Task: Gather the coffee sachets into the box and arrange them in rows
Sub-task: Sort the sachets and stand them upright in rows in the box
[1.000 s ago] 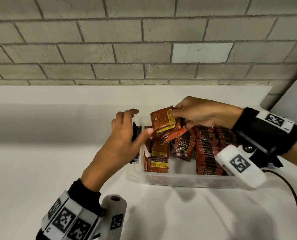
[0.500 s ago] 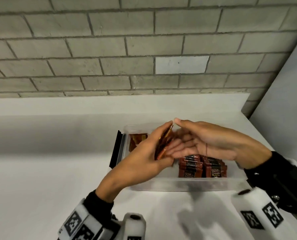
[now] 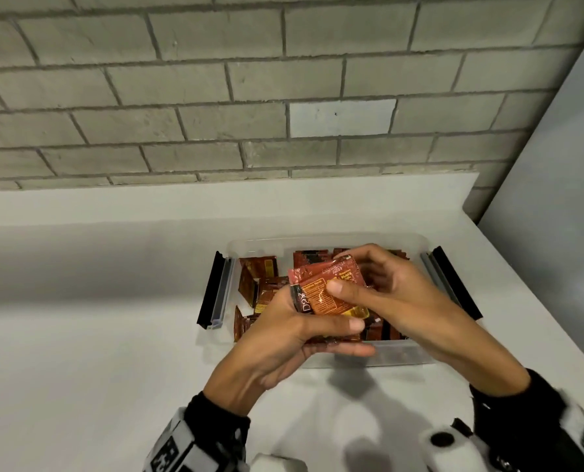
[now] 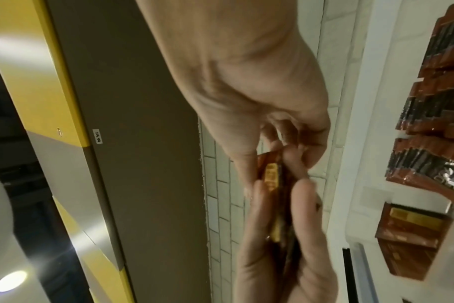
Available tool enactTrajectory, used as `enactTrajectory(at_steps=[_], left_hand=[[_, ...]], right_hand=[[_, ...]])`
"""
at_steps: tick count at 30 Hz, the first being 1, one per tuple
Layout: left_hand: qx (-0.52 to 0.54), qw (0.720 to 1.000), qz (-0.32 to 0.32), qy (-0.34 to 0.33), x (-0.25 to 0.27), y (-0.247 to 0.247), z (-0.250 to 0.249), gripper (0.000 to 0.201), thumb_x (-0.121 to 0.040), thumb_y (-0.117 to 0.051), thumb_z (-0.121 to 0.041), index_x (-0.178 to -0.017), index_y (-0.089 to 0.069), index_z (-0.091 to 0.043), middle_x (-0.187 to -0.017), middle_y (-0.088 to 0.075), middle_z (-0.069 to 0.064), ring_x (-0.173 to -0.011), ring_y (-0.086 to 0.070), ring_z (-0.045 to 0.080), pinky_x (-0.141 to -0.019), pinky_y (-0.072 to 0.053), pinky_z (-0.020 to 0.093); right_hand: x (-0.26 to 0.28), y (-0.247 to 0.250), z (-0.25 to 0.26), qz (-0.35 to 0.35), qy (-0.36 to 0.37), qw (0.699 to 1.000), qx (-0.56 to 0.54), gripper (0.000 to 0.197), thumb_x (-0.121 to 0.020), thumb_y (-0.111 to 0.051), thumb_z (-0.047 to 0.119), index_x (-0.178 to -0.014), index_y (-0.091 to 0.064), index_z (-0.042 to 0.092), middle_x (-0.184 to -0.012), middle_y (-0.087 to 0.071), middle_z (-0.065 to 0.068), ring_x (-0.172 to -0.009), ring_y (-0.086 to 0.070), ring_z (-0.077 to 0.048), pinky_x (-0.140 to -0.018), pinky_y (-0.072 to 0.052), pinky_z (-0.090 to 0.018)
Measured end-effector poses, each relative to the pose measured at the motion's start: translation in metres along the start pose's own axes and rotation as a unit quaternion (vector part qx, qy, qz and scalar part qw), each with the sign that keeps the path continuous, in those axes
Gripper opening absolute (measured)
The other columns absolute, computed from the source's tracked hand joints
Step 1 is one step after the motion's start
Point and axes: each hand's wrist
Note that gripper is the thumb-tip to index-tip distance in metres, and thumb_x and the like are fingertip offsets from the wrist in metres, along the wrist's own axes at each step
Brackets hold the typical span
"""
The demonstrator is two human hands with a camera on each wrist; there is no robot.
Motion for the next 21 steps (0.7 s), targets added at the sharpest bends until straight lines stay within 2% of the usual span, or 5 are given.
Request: enactTrajectory(at_steps=[4, 8, 12, 16, 21], left_hand=[[0.099, 0.995, 0.012, 0.013, 0.004, 0.005, 0.004, 0.044, -0.08, -0.058, 0.005, -0.123, -0.055, -0.003, -0.119, -0.062, 0.026, -0.107, -0.062, 0.042, -0.08, -0.051, 0.063], [0.142, 0.99, 0.007, 0.019, 0.008, 0.01, 0.007, 0.045, -0.083, -0.056, -0.004, -0.128, -0.049, -0.003, -0.124, -0.06, 0.026, -0.109, -0.06, 0.045, -0.083, -0.045, 0.069], [0.099, 0.995, -0.007, 0.004, 0.009, 0.011, 0.01, 0.043, -0.088, -0.057, -0.005, -0.129, -0.047, -0.003, -0.122, -0.061, 0.026, -0.101, -0.064, 0.045, -0.087, -0.046, 0.065], [0.054, 0.998, -0.022, 0.012, 0.007, 0.012, 0.008, 0.032, -0.079, -0.062, 0.005, -0.111, -0.061, 0.001, -0.107, -0.066, 0.029, -0.081, -0.07, 0.04, -0.073, -0.059, 0.049], [0.004, 1.0, -0.021, 0.015, 0.007, 0.014, 0.005, 0.04, -0.068, -0.068, 0.009, -0.1, -0.068, -0.014, -0.096, -0.07, 0.023, -0.069, -0.07, 0.037, -0.061, -0.06, 0.04]], right_hand=[[-0.001, 0.009, -0.006, -0.024, -0.007, 1.0, -0.015, 0.04, -0.067, -0.071, 0.04, -0.101, -0.067, 0.021, -0.098, -0.073, 0.004, -0.096, -0.069, -0.013, -0.085, -0.055, -0.032], [0.002, 0.016, -0.008, -0.079, -0.003, 0.994, -0.081, 0.032, -0.073, -0.069, 0.026, -0.101, -0.062, 0.012, -0.09, -0.075, -0.005, -0.087, -0.072, -0.024, -0.074, -0.057, -0.029], [0.016, 0.016, -0.002, -0.172, 0.128, 0.966, -0.142, 0.018, -0.078, -0.064, 0.016, -0.093, -0.056, 0.015, -0.089, -0.075, -0.002, -0.084, -0.071, -0.015, -0.068, -0.055, -0.021], [0.024, 0.019, -0.012, -0.056, 0.323, 0.944, -0.02, 0.017, -0.084, -0.065, 0.004, -0.087, -0.057, 0.018, -0.116, -0.068, 0.002, -0.126, -0.05, -0.022, -0.096, -0.047, -0.026], [0.019, 0.036, -0.029, 0.044, 0.252, 0.966, 0.045, 0.032, -0.077, -0.053, -0.003, -0.08, -0.071, 0.023, -0.148, -0.04, 0.007, -0.139, -0.032, -0.018, -0.101, -0.045, -0.038]])
Point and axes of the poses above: each hand's wrist, its own x-axis away from the middle knuckle, its own y-axis out of the back of the hand, z = x × y
